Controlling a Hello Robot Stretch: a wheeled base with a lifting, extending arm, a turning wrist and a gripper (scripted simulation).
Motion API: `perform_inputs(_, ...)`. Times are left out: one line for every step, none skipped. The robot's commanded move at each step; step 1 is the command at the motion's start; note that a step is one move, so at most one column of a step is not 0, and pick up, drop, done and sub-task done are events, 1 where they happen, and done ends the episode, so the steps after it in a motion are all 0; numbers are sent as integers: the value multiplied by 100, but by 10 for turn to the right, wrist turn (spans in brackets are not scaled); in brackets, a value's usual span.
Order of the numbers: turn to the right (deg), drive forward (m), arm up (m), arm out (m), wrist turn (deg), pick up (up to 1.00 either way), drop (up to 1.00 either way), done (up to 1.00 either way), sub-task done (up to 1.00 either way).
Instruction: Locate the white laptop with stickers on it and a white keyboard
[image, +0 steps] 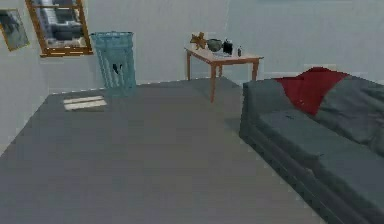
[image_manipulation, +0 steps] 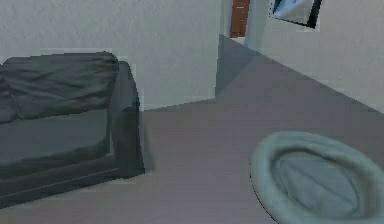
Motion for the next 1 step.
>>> perform_inputs(0, 100, 0, 0, 0, 0, 0, 0, 0)
